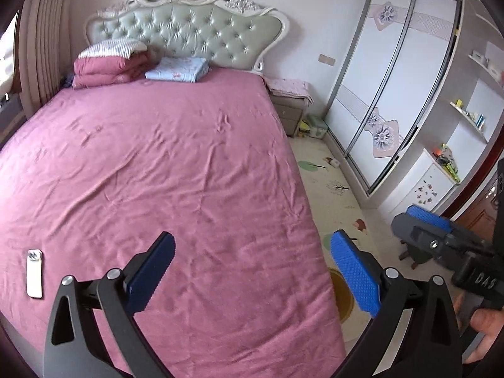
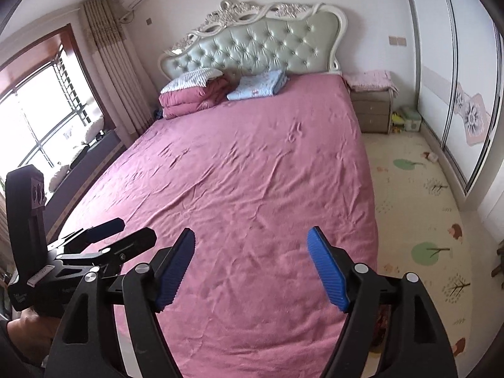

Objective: Collect trash

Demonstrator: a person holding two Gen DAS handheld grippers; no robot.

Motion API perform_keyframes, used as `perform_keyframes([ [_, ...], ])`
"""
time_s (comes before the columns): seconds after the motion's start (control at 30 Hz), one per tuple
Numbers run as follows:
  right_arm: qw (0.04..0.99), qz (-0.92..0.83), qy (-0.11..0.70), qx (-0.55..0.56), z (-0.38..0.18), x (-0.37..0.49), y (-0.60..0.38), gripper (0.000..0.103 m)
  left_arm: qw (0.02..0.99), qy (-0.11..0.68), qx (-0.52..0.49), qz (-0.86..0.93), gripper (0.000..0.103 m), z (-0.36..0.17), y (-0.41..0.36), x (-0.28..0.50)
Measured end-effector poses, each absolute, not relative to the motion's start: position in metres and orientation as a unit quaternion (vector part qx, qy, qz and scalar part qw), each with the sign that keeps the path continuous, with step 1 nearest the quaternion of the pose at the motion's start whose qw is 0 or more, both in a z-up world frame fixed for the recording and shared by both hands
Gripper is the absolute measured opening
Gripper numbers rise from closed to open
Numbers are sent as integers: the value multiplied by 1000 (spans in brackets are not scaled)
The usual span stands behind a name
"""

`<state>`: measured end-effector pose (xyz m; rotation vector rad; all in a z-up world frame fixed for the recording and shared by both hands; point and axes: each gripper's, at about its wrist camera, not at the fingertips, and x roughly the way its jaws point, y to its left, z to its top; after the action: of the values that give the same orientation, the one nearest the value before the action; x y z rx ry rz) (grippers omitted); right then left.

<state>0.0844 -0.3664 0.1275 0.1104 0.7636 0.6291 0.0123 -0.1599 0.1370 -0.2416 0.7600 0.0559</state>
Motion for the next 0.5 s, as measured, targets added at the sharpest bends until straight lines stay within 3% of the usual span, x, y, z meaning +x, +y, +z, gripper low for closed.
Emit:
perform_keyframes([
  [0.27, 890, 300, 337, 59, 141, 83, -373, 88, 929, 355, -87, 55, 99, 150, -157, 6],
  [0.5, 893, 289, 339, 66, 139, 87, -377, 90, 932, 344, -49, 101, 99, 154, -159, 6],
])
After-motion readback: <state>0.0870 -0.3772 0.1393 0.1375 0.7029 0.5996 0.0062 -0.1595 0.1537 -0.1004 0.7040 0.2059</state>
